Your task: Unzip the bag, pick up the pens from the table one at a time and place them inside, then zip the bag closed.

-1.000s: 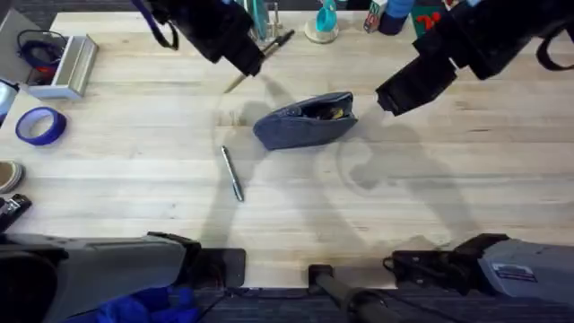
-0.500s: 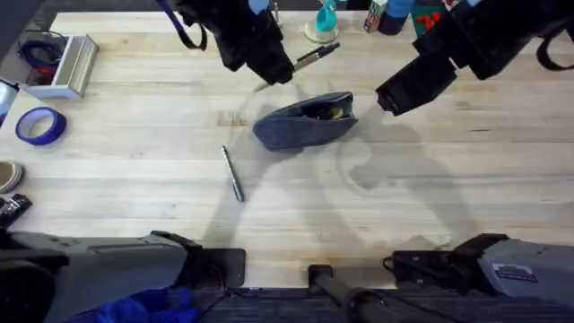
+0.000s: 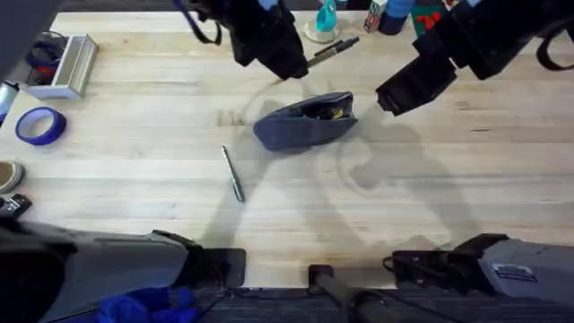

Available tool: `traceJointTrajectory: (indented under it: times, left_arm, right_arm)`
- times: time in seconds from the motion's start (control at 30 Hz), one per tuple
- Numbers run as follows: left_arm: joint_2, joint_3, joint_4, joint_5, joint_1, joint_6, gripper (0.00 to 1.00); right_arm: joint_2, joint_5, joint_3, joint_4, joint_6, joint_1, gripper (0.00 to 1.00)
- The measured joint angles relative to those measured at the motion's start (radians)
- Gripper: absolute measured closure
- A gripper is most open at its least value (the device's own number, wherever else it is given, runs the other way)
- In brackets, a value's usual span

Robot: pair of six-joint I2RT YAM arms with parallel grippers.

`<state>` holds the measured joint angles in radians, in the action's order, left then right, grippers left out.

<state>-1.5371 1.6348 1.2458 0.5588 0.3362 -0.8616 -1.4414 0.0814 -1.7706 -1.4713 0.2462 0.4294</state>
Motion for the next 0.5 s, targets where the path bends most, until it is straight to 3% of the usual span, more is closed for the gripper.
traceJointTrajectory:
  times: [0.5]
  left_arm:
    - [-0.182, 0.000, -0.064, 0.004, 0.062, 0.000, 0.959]
  right_arm:
    - [0.000, 0.000, 0.000, 0.000, 0.000, 0.000, 0.006]
